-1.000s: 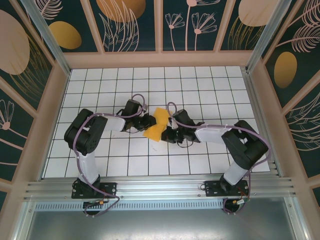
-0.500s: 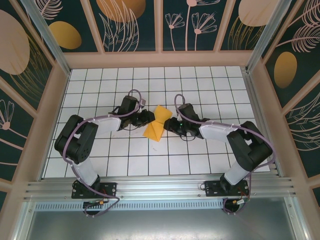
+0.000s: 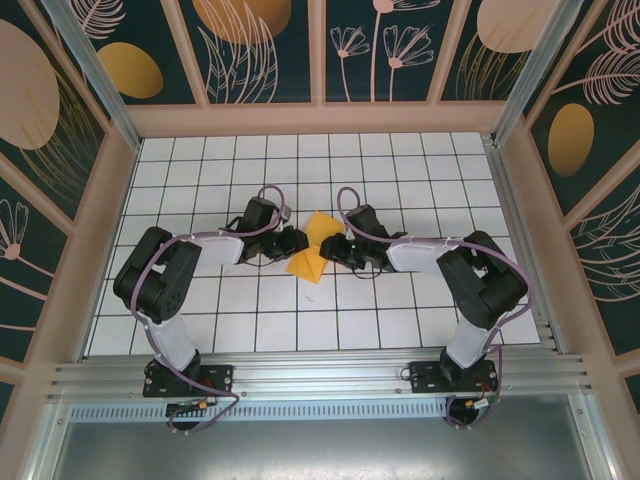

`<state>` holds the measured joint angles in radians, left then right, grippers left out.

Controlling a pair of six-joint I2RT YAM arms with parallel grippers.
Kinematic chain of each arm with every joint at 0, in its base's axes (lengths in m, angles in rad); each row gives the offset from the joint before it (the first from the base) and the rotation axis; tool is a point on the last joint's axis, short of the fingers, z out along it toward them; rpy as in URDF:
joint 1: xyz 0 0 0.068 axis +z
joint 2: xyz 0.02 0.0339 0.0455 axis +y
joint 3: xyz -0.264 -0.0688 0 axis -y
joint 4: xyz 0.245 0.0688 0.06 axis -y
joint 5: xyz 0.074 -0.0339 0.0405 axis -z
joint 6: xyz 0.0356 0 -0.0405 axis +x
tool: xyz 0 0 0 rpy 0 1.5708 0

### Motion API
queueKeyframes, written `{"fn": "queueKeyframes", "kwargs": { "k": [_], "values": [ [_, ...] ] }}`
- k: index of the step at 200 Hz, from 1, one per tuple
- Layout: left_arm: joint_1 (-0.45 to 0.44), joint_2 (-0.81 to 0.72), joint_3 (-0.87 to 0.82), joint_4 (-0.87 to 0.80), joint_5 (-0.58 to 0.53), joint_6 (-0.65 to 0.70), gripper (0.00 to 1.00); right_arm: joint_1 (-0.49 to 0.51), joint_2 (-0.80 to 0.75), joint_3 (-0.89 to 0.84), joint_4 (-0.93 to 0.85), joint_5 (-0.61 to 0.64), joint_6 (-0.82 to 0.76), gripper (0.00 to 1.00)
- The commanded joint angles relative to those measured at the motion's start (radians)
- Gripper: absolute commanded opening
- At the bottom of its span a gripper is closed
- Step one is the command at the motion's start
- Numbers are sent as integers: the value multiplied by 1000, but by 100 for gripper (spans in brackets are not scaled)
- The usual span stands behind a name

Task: Fold a paper plane with a square sheet of paper (pick it up from the middle)
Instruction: Turn over the paper at the center of the table.

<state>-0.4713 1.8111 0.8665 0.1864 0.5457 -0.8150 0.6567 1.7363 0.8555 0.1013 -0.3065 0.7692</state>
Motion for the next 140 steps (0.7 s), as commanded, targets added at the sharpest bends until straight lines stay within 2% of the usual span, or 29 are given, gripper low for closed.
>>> {"fn": "queueKeyframes", "kwargs": {
  "k": [1, 140],
  "values": [
    [3, 38, 15, 1, 21, 16, 22, 4, 32, 28, 10, 19, 26, 45],
    [4, 63, 1, -31, -3, 30, 22, -3, 87, 28, 86, 2, 103, 43]
  ]
}}
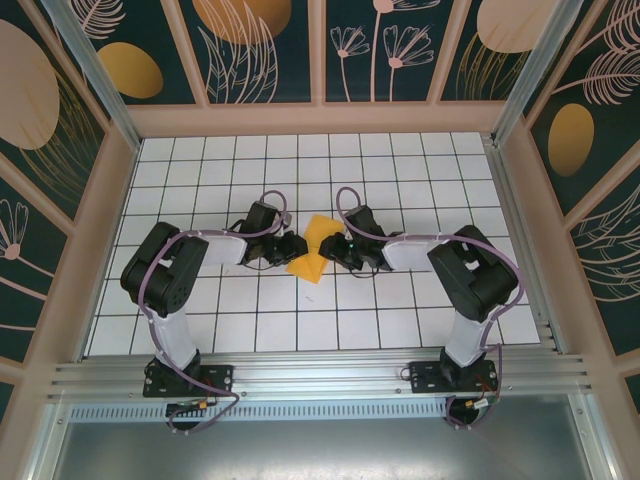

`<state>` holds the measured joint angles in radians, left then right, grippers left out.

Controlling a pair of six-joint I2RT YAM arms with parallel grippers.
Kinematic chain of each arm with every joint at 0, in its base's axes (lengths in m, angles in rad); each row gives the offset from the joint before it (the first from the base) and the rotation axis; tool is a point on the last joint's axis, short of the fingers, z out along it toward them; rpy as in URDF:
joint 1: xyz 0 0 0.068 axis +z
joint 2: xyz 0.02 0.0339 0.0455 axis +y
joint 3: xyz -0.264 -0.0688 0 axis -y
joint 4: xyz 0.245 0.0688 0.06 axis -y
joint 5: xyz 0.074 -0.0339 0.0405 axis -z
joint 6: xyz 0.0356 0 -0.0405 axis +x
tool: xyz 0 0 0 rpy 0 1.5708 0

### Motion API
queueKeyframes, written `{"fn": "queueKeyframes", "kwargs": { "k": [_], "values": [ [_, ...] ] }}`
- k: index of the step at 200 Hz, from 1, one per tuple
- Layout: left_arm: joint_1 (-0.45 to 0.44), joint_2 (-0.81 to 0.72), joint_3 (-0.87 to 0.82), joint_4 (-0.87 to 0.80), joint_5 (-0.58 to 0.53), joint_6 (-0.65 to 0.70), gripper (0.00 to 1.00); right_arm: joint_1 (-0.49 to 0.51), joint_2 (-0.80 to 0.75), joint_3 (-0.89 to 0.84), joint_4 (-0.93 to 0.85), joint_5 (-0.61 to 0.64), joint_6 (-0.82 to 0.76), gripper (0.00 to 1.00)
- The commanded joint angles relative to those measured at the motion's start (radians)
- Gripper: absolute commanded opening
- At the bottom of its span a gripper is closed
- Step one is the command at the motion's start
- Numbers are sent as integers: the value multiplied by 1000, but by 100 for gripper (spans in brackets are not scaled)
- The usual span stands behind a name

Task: Fold a paper plane with a square sheet of paper (pick it up from the middle)
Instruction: Turn over the paper at the center of the table.

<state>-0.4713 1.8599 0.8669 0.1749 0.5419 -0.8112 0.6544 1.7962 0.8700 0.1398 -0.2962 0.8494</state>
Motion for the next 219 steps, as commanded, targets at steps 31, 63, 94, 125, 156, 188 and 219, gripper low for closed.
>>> {"fn": "queueKeyframes", "kwargs": {
  "k": [31, 63, 94, 125, 156, 188, 219],
  "values": [
    [3, 16, 1, -19, 2, 24, 22, -1, 25, 5, 97, -43, 14, 41],
    [3, 13, -2, -18, 1, 23, 22, -7, 34, 6, 127, -66, 11, 34],
    [3, 9, -3, -16, -3, 20, 22, -8, 32, -3, 162, -86, 4, 33],
    [3, -1, -6, -4, -4, 6, 22, -1, 27, -23, 173, -88, -15, 26],
    [4, -32, -21, 25, 1, -19, 22, -1, 22, -25, 156, -71, -37, 12],
    [4, -94, -38, 45, -8, -36, 28, -1, -20, -6, 112, -60, -81, 7],
    [4, -189, -59, 57, -54, -54, 31, -1, -102, 29, -62, 26, -158, 4]
  ]
}}
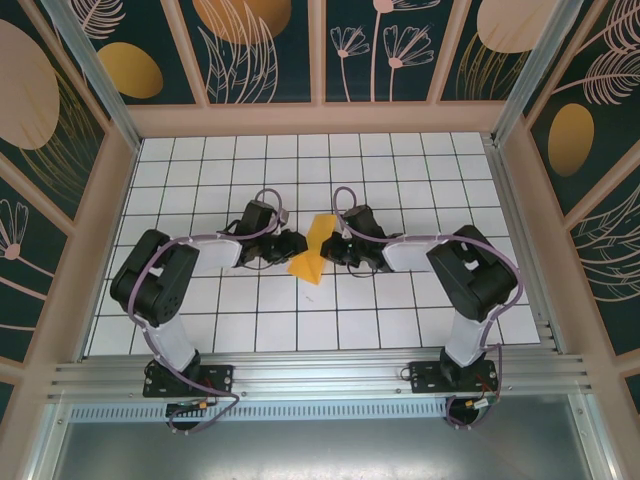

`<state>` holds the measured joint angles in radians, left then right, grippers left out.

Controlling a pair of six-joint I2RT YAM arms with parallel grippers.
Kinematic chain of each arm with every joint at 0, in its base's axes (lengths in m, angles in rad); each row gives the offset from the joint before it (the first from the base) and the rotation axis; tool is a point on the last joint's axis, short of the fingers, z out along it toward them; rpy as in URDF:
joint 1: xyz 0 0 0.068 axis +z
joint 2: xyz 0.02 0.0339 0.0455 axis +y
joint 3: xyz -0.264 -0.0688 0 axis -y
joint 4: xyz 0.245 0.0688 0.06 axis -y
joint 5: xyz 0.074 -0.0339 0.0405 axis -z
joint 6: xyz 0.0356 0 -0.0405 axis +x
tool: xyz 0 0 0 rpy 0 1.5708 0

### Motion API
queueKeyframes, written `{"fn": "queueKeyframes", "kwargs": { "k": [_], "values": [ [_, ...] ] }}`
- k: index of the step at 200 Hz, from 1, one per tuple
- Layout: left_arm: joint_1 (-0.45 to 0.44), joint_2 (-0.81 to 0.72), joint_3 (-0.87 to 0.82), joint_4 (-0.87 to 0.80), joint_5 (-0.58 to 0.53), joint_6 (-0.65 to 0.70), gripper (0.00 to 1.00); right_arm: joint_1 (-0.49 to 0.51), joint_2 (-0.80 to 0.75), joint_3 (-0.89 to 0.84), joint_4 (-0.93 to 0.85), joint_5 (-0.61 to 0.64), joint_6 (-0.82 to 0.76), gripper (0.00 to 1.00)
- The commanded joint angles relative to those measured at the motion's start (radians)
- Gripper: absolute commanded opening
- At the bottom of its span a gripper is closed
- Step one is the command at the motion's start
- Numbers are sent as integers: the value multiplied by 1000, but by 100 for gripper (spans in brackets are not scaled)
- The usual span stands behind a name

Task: Fold a paper plane with a square sheet of paper (pick it up from the middle)
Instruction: Turn over the paper at the center of the table.

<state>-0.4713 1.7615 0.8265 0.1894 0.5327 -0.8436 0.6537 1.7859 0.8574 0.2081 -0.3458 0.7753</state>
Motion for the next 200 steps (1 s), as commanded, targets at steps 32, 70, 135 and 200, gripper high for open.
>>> {"fn": "queueKeyframes", "kwargs": {
  "k": [32, 70, 135, 200],
  "values": [
    [5, -215, -52, 8, -192, -24, 32, 0, -220, 104, -427, 278, -172, 4],
    [7, -374, -103, -40, -423, -21, 35, 55, -213, 312, -942, 704, -219, 4],
    [6, -608, -211, -77, -717, -89, 36, 235, 150, 614, -1286, 953, -122, 7],
    [13, -829, -287, -162, -914, -101, 35, 317, 371, 778, -1136, 696, -145, 19]
  ]
}}
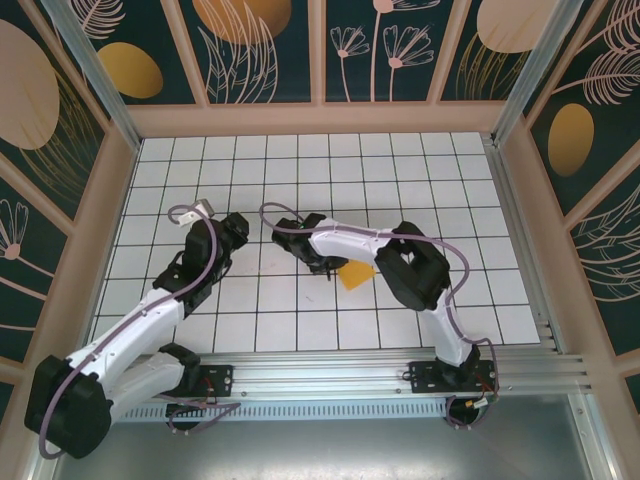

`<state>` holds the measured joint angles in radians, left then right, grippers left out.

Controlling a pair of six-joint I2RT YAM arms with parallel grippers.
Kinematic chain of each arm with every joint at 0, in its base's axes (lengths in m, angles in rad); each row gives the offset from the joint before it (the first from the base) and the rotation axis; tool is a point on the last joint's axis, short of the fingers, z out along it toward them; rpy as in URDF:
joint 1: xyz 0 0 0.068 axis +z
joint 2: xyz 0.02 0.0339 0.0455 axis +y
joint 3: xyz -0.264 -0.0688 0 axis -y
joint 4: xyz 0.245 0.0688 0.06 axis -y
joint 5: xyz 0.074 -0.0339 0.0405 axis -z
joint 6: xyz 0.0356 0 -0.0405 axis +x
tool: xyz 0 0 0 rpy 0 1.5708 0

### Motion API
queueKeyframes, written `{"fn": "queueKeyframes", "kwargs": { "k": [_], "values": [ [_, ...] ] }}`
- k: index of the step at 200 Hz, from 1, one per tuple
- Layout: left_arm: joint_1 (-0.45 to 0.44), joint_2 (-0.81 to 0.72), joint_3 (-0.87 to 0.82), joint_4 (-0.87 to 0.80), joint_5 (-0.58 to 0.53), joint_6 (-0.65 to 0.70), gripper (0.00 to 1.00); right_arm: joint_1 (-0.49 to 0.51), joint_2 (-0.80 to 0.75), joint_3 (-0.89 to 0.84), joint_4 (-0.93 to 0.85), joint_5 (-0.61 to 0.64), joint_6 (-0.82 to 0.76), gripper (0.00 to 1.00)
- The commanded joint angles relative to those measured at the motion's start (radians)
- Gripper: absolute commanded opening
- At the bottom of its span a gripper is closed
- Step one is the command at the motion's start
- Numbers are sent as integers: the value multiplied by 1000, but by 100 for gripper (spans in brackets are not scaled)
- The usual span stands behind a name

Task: Fold a paper plane with a square sheet of paper (pick it up from the middle)
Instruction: Turn over the paper at the center of the table, then rotate the paper at the center of the table.

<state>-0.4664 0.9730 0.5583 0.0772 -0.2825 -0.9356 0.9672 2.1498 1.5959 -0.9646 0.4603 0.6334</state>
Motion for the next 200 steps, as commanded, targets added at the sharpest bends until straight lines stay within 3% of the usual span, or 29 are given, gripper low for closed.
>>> {"fn": "queueKeyframes", "kwargs": {
  "k": [1, 12, 23, 54, 69, 79, 97, 130, 144, 171, 200],
  "values": [
    [8, -41, -19, -51, -99, -9, 35, 4, 6, 37, 44, -119, -4, 20],
    [8, -43, -20, -51, -90, 2, 35, 0, -6, 20, 82, -157, -5, 23],
    [8, -35, -20, -43, -71, 12, 36, -9, -36, -18, 136, -211, -17, 34],
    [7, 24, -14, 10, 30, 28, 40, -64, -229, -212, 375, -408, -40, 42],
    [7, 66, -2, 45, 102, 44, 41, -101, -354, -333, 501, -504, -42, 43],
    [7, 100, 4, 77, 164, 53, 42, -132, -432, -407, 580, -560, -41, 50],
    [7, 177, 16, 165, 327, 59, 41, -198, -544, -518, 669, -604, -39, 50],
    [-9, 363, 67, 268, 586, 27, 32, -329, -650, -701, 813, -758, -32, 30],
    [-30, 436, 93, 290, 657, 10, 31, -340, -665, -749, 835, -790, -29, 27],
    [-71, 551, 133, 306, 724, -21, 31, -339, -654, -819, 883, -888, -34, 15],
    [-104, 633, 177, 293, 738, -31, 31, -324, -626, -887, 934, -924, -11, 14]
  ]
}}
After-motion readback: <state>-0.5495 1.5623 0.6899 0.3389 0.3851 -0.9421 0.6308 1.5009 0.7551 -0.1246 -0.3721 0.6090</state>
